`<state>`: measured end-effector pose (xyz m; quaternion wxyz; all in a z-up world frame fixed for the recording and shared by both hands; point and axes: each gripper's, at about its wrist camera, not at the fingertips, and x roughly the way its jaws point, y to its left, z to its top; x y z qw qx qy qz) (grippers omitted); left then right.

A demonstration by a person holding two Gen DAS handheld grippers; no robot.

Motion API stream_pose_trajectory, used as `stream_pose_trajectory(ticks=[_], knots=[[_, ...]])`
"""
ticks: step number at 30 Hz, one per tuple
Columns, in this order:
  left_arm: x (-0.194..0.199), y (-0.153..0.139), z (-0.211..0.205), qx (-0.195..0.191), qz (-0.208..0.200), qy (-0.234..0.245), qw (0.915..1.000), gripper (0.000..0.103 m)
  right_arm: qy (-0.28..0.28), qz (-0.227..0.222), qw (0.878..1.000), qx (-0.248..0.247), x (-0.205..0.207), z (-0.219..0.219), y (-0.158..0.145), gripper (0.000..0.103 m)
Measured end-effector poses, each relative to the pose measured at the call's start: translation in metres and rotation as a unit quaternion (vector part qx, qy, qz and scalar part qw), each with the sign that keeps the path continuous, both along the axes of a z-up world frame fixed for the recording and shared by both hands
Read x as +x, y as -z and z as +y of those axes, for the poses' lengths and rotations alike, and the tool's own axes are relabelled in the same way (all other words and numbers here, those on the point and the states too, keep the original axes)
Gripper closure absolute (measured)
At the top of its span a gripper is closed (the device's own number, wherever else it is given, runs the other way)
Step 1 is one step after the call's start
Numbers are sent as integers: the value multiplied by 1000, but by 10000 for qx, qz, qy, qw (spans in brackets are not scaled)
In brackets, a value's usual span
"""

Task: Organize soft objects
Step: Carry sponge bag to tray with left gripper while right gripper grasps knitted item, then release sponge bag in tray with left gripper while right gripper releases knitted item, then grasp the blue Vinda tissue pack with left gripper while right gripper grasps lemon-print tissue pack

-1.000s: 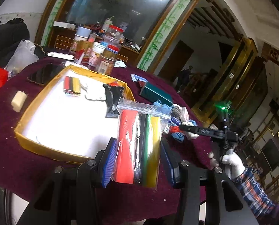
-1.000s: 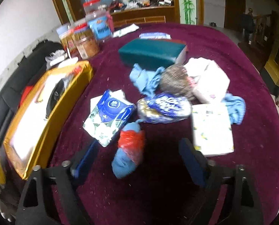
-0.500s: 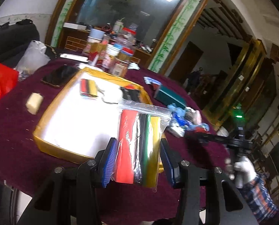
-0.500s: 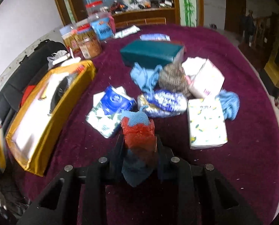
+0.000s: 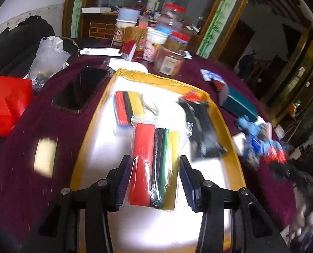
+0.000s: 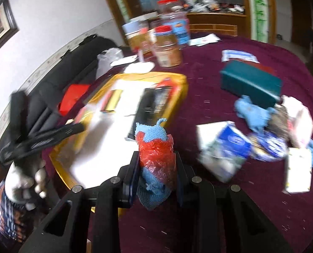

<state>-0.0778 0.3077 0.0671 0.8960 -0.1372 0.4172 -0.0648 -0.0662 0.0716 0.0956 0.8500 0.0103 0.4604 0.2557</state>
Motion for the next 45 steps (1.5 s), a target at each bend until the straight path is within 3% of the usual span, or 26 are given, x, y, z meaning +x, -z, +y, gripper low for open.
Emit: stream_pose_trajectory(ticks=[3,5,9,17,22,24,27,30,35,38,45], knots=[[35,5,5,136,151,-54,9998,52,-206,144,9997,-27,12,32,4,75],[52,11,8,180,263,-105,9994,41,-302,246,9992,-65,22,53,10,75],[65,26,25,-422,527,-283,9973,38,-507,549,9971,-132,39,86,29,75],[-12,-5,53,-1319,-275,-363,9902,23,-472,867,9934,-582,76,126,64,75],[-50,-20,54,-1416,-674,-354,9870,15,-325,1002,9928,-567,96,130,68,73],[-60,-22,53,-1468,-735,-369,9857,14,-261,808,9952,-477,93,124,57,62],[-64,-20,46,-1534,-702,-327,9851,14,-176,595,9980,-147,79,102,32,44],[-67,-16,37,-1625,-623,-260,9844,14,-114,152,9998,-90,59,75,4,35],[-72,-9,14,-1699,-469,-113,9843,14,272,-404,9988,5,26,4,-22,29],[-75,-9,-7,-1627,-416,79,9858,14,818,-696,9942,-31,14,-53,-24,24],[-75,-21,-85,-1138,-416,907,9885,14,2194,-408,9740,389,5,-197,19,24]])
